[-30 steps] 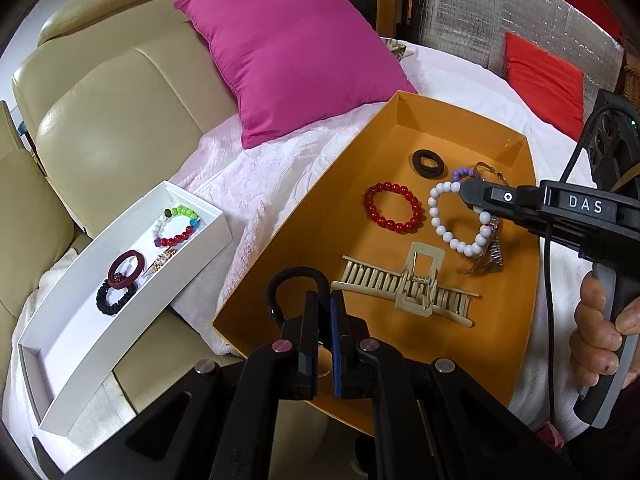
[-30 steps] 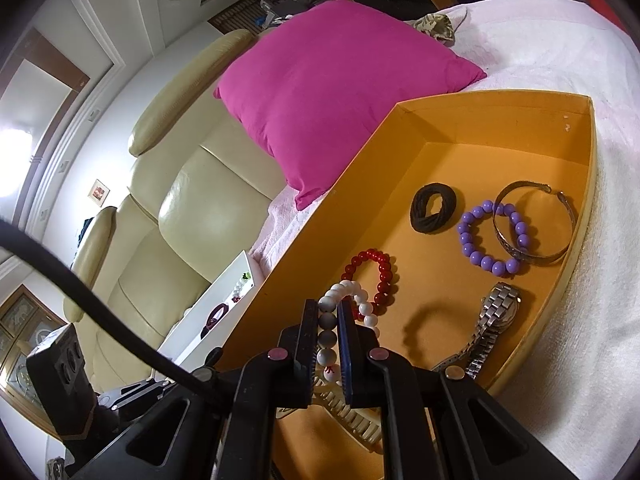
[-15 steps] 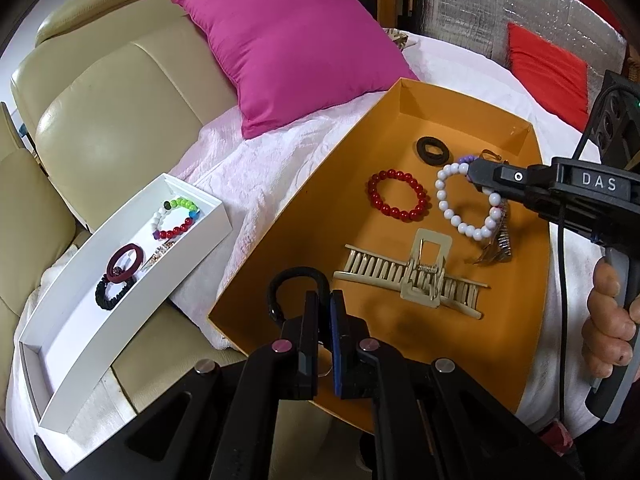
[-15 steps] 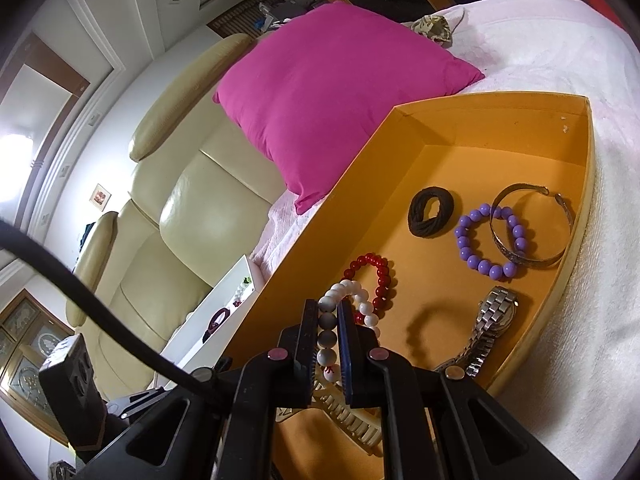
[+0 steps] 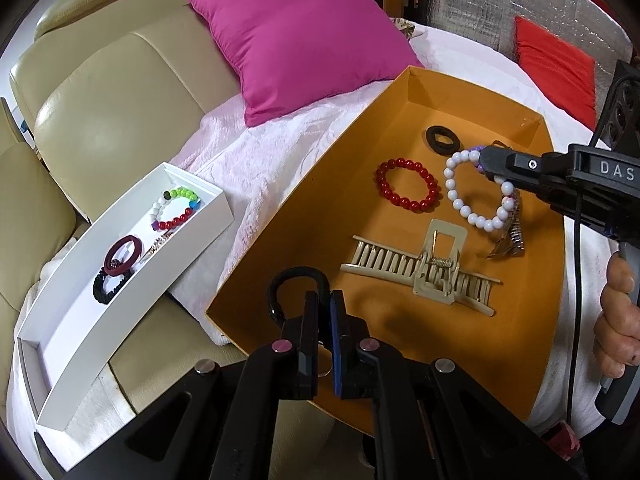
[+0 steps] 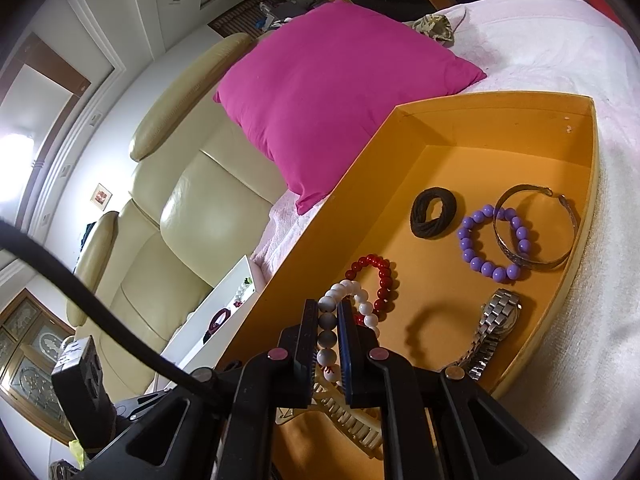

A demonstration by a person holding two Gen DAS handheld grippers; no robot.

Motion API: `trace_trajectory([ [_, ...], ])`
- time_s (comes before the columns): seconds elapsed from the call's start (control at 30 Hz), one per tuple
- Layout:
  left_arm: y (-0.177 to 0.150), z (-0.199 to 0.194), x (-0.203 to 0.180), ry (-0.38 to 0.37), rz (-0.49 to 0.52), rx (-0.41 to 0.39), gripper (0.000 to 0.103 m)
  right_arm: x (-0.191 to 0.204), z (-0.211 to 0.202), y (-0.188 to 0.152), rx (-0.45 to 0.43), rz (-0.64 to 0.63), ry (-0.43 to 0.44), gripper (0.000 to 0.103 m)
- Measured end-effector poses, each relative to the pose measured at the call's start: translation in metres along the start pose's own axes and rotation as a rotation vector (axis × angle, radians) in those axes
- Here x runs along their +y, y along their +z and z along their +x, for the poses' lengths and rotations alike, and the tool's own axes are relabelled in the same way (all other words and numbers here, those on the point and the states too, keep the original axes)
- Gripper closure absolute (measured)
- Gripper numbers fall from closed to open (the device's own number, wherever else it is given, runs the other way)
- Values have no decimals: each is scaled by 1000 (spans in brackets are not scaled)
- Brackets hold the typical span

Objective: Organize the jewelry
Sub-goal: 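Lower the pearl bracelet into the box with the right tool while the left holds the hair tie, then open both tools to release the hair tie and pearl bracelet into the box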

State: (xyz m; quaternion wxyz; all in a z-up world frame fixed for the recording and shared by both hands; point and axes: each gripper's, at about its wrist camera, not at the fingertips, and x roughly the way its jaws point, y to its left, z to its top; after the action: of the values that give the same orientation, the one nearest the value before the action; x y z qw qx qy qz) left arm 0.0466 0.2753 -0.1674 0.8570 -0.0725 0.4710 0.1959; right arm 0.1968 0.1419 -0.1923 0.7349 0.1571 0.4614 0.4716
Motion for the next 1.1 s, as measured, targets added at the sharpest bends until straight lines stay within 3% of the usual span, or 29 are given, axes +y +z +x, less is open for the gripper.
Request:
trace_trajectory([
  [0.4, 3, 12, -4, -42, -25, 38, 98, 5, 9, 2, 36, -43, -41, 92],
  [0.67, 8, 24, -15, -50, -10, 64, 98, 11, 18, 4, 103, -117, -141, 92],
  [0.83, 10, 32, -20, -47, 4, 88, 97, 7, 14, 8, 86, -127, -200, 92],
  [0.9, 12, 33, -21, -45, 6, 96, 91, 5, 10, 10, 75, -125, -216, 92],
  [0.97, 12, 33, -21, -36, 0, 95, 61, 2, 6, 14, 60, -119, -234, 92],
  [1.03, 14, 29, -19, -24, -8, 71, 45, -2, 1, 18, 40, -104, -252, 92],
  [1.1, 15, 23, -17, -23, -10, 45, 43, -13, -6, 23, 28, -56, -263, 86],
])
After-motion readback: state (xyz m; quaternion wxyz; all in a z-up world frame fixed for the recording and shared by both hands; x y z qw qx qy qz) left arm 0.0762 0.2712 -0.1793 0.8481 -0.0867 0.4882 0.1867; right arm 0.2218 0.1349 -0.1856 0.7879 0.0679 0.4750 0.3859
